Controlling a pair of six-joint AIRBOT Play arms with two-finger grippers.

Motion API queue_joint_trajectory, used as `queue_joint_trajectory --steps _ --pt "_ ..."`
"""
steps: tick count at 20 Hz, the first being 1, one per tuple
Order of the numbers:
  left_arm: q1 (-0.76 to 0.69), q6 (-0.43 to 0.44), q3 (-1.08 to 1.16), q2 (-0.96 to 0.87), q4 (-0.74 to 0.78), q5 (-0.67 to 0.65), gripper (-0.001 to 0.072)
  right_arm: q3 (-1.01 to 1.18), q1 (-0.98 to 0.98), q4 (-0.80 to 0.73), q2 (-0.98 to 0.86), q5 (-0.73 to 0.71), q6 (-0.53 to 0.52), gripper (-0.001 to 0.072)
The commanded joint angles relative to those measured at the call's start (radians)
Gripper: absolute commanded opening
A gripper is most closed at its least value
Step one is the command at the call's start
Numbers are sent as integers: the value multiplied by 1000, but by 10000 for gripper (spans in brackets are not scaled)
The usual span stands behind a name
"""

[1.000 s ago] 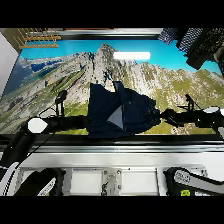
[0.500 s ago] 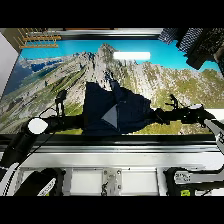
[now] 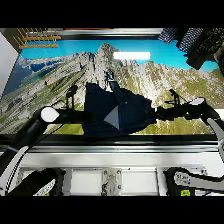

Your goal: Fold the clothes and pants, and hang the long-sleeved shirts on hangers.

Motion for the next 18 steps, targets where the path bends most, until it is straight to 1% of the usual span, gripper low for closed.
queue_joint_trajectory --steps 1,2,4,8,11,14,18 --pt "-93 -1 145 -187 24 21 5 86 1 -314 121 116 165 30" --pt "-131 -1 211 -281 23 35 5 138 3 -380 173 189 208 30" --pt "-187 0 314 -417 23 47 5 208 9 -420 229 272 243 30" --pt "-299 -1 525 -663 21 59 5 336 75 -464 297 366 310 31" --pt "-371 -1 660 -793 21 43 5 417 168 -467 305 401 330 30" --pt "-421 -1 758 -893 22 -6 5 476 263 -491 305 401 362 30" --pt "-439 -48 817 -977 21 -28 6 502 369 -518 304 400 366 30"
